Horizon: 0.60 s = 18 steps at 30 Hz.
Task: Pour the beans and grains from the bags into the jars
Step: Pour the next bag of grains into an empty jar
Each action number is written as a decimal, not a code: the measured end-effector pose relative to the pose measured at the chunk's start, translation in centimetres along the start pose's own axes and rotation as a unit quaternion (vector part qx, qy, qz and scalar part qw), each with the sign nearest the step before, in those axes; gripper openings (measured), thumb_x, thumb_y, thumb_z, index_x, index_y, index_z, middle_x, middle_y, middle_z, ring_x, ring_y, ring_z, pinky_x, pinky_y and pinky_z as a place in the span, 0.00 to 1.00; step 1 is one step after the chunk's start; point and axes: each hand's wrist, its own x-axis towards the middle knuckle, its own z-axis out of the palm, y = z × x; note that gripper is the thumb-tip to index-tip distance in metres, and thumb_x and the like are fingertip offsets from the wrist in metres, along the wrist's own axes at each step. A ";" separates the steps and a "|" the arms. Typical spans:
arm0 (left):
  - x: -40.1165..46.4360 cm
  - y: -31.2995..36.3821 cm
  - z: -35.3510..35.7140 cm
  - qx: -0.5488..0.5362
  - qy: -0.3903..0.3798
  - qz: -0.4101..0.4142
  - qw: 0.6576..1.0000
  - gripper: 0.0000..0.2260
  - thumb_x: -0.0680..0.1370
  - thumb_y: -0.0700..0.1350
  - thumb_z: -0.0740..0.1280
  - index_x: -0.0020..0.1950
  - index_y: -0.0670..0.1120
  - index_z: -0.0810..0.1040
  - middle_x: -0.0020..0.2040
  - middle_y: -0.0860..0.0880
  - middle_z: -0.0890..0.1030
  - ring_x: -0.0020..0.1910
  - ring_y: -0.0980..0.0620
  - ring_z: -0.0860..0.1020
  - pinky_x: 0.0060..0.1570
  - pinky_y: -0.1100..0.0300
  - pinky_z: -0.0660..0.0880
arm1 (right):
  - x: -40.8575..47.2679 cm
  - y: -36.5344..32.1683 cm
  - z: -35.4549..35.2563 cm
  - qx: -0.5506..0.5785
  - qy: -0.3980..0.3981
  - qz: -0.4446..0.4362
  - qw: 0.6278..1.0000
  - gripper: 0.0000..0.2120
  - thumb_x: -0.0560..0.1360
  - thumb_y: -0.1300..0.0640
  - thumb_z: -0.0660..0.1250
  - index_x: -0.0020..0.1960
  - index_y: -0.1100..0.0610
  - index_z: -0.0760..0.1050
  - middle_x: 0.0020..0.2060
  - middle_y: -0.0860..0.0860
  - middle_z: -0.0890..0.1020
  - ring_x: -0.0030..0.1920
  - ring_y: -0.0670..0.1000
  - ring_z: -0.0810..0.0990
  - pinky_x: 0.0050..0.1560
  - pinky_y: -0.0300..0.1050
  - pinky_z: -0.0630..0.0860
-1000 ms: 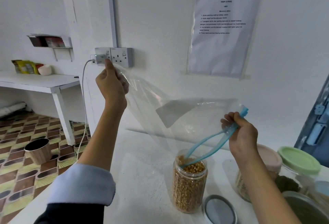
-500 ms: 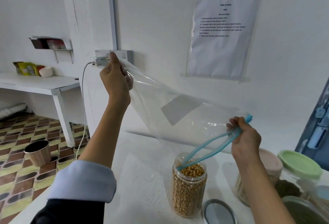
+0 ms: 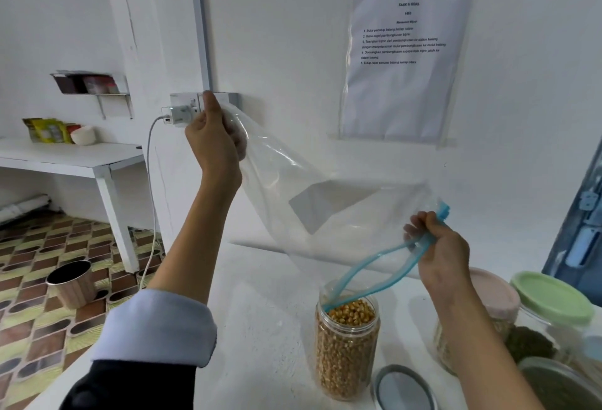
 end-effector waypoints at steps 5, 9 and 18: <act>-0.1 0.0 0.3 -0.006 -0.001 0.002 1.000 0.24 0.83 0.50 0.57 0.26 0.45 0.61 0.18 0.53 0.62 0.16 0.55 0.59 0.20 0.69 0.53 | -0.2 0.5 0.1 -0.005 0.027 -0.007 1.000 0.07 0.79 0.61 0.63 0.42 0.58 0.75 0.29 0.49 0.80 0.27 0.44 0.78 0.35 0.37 0.77; -0.2 0.0 0.3 0.001 0.000 0.001 1.000 0.24 0.82 0.51 0.57 0.27 0.45 0.61 0.18 0.53 0.62 0.17 0.55 0.59 0.20 0.69 0.54 | -0.3 0.6 0.0 -0.002 0.035 -0.008 0.999 0.07 0.79 0.61 0.63 0.42 0.58 0.75 0.29 0.48 0.80 0.30 0.46 0.78 0.37 0.37 0.77; 0.4 0.2 -0.1 0.005 -0.001 0.008 1.000 0.24 0.83 0.51 0.57 0.28 0.44 0.60 0.18 0.53 0.62 0.17 0.55 0.58 0.20 0.69 0.54 | -0.4 -0.2 0.5 0.013 0.025 -0.022 0.999 0.06 0.78 0.62 0.64 0.42 0.59 0.76 0.27 0.48 0.80 0.29 0.46 0.78 0.35 0.38 0.79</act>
